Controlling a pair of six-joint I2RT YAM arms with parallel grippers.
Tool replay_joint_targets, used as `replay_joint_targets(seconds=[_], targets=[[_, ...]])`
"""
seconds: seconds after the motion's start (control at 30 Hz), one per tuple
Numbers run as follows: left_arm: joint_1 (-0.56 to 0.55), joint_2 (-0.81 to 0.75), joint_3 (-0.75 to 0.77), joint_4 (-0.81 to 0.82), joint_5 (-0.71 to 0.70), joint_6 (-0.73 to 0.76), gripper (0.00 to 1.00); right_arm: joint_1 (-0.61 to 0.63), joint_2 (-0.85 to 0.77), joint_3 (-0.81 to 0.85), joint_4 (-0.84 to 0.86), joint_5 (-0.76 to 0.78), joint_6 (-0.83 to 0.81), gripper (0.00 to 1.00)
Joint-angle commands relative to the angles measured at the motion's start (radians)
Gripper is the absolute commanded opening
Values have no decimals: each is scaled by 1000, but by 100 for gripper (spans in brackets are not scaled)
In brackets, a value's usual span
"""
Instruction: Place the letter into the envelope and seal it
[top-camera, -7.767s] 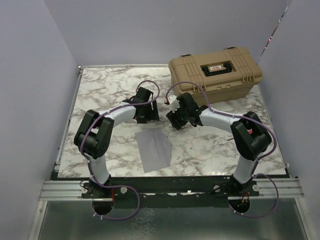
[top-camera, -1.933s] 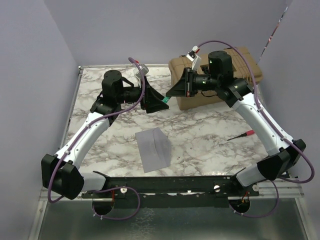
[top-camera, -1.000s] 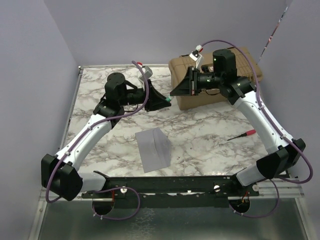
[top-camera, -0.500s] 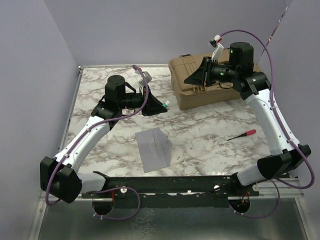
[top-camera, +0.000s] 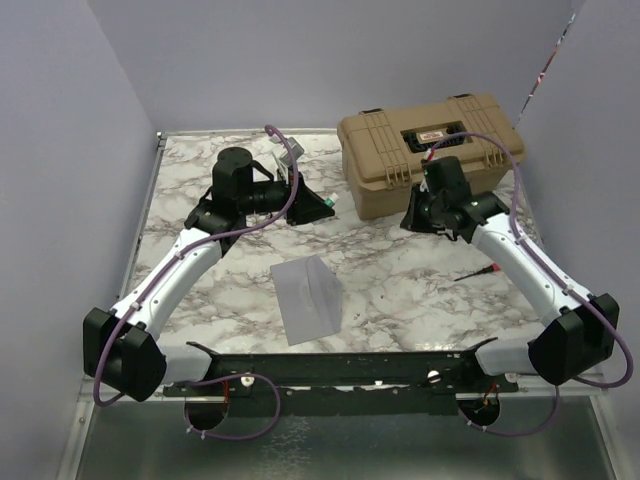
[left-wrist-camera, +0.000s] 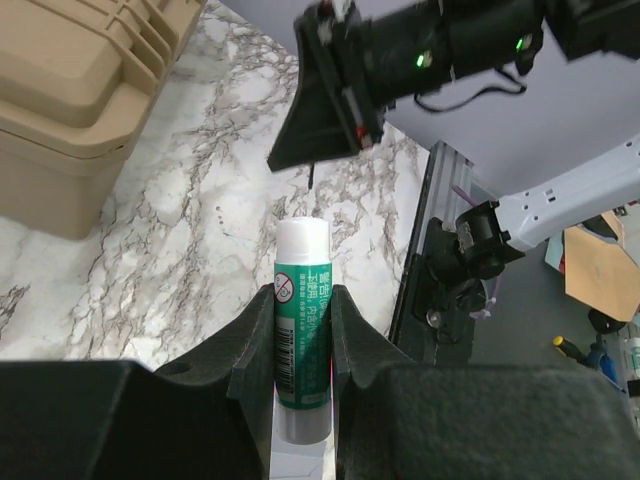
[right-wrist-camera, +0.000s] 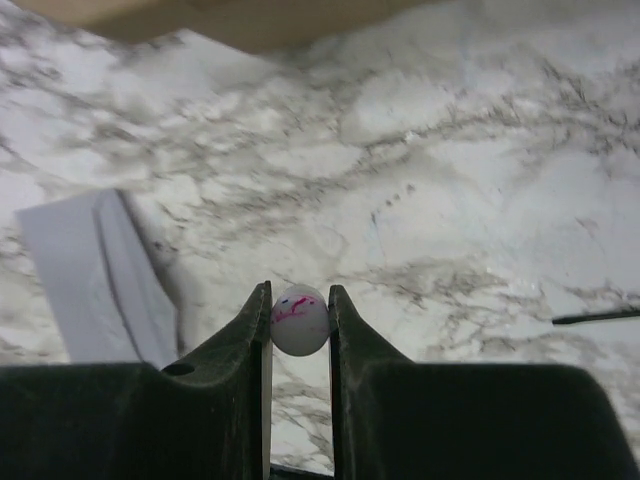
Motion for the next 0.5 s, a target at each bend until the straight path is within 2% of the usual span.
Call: replay_joint_targets(seconds=[0.0, 0.3, 0.47], targets=[[1, 18, 33, 5, -33, 1, 0, 66, -6, -145, 93, 244, 28, 0], [1, 25, 32, 6, -59, -2, 0, 160, 35, -405, 424, 371, 52, 3], [0, 35, 30, 6, -63, -3, 0, 172, 58, -518, 625, 338, 34, 7]])
